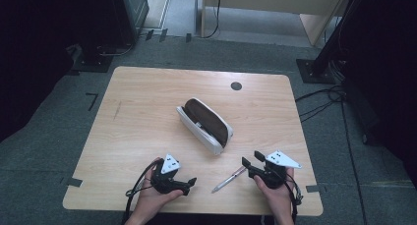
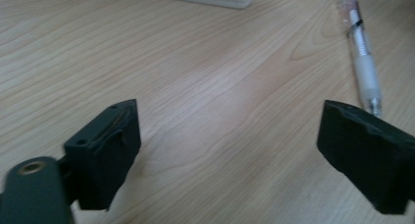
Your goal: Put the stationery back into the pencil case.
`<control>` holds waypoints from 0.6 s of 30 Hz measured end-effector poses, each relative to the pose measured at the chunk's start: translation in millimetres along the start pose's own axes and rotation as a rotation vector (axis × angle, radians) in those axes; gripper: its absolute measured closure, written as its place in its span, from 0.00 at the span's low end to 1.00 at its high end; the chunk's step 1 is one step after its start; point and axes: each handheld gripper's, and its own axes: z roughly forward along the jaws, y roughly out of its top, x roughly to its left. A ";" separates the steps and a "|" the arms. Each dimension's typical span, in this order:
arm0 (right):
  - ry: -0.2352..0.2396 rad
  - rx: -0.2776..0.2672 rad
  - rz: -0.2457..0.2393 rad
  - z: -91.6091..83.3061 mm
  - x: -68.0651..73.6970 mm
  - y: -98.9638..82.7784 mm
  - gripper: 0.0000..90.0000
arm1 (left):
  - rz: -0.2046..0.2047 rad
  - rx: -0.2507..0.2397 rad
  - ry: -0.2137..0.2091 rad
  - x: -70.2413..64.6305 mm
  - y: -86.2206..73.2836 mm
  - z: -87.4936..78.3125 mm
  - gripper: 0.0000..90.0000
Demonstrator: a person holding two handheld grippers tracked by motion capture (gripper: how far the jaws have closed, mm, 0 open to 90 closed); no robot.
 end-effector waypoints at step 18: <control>-0.002 0.128 -0.009 10.7 0.5 -23.0 0.43 | 0.141 0.062 -0.157 -47.2 7.1 27.7 0.29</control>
